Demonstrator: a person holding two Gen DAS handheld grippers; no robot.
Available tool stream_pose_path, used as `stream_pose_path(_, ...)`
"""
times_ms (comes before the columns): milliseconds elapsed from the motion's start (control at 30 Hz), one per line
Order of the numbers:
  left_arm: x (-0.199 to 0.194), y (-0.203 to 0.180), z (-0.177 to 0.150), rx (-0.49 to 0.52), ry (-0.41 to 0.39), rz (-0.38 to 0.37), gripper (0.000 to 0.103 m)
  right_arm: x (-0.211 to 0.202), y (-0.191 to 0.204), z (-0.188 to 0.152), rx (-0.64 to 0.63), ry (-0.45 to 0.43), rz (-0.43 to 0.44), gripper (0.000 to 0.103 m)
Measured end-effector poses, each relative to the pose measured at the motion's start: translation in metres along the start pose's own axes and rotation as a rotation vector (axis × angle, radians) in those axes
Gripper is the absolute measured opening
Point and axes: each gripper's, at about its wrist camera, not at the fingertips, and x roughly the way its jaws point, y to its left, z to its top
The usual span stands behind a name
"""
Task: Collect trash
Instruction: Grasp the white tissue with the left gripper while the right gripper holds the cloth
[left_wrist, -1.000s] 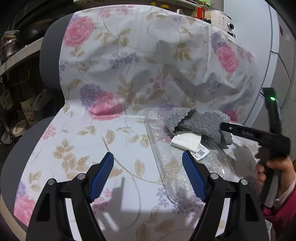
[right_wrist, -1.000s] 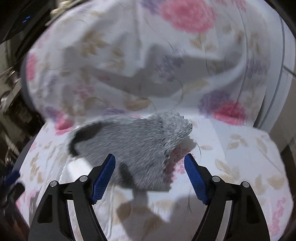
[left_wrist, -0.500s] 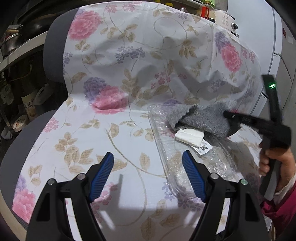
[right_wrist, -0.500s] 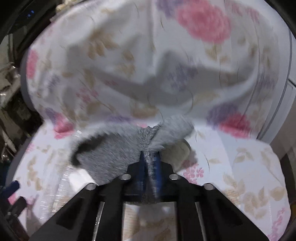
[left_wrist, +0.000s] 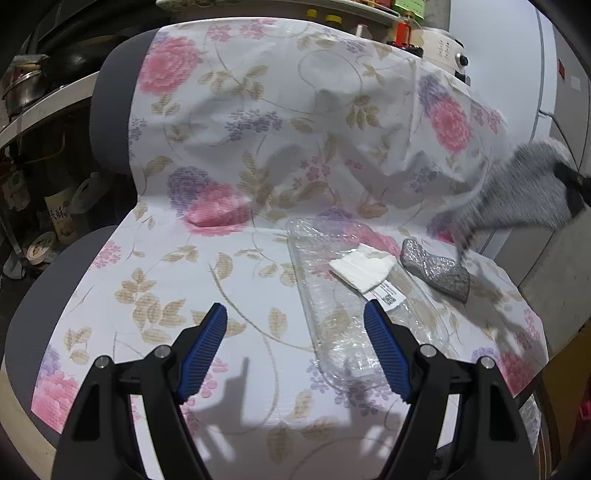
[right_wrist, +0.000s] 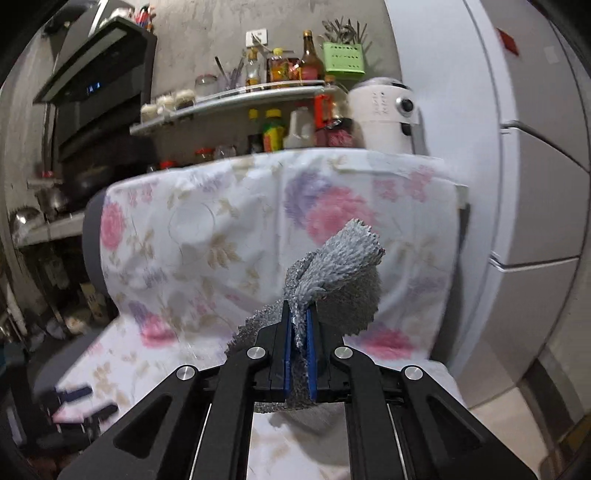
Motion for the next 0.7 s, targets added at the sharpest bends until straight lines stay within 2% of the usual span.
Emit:
stream_pose_path(67, 0.001, -0.006, 0.000, 0.012, 0.002, -0.004, 0.074, -0.010, -0.006, -0.015, -0.023, 0.018, -0.040, 0.007)
stream_pose_path(133, 0.003, -0.010, -0.001, 0.020, 0.004, -0.008, 0.074, -0.015, -0.013, -0.026, -0.014, 0.043, -0.040, 0.008)
stream_pose_path(200, 0.005, -0.015, -0.001, 0.029, 0.006, -0.012, 0.074, -0.006, -0.018, -0.039, 0.022, 0.134, 0.035, 0.008)
stream_pose_path(300, 0.007, -0.019, -0.002, 0.032, 0.014, -0.019, 0.074, 0.030, -0.008, -0.067, 0.032, 0.323, 0.182, 0.008)
stream_pose_path(400, 0.008, -0.022, -0.005, 0.043, 0.020, -0.016, 0.074, 0.064, 0.001, -0.091, 0.024, 0.437, 0.223, 0.014)
stream_pose_path(433, 0.008, -0.022, -0.006, 0.046, 0.023, -0.013, 0.074, 0.074, 0.002, -0.098, 0.027, 0.456, 0.212, 0.018)
stream_pose_path(500, 0.009, -0.020, -0.006, 0.048, 0.026, -0.008, 0.074, 0.087, 0.001, -0.106, 0.025, 0.476, 0.171, 0.034)
stream_pose_path(533, 0.009, -0.019, -0.007, 0.047, 0.029, -0.005, 0.074, 0.092, 0.001, -0.109, 0.014, 0.480, 0.132, 0.051)
stream_pose_path(567, 0.009, -0.018, -0.007, 0.047, 0.030, -0.004, 0.074, 0.094, 0.002, -0.112, -0.001, 0.488, 0.114, 0.064)
stream_pose_path(700, 0.012, -0.014, -0.007, 0.038, 0.035, -0.002, 0.074, 0.102, -0.001, -0.125, -0.003, 0.556, 0.123, 0.069)
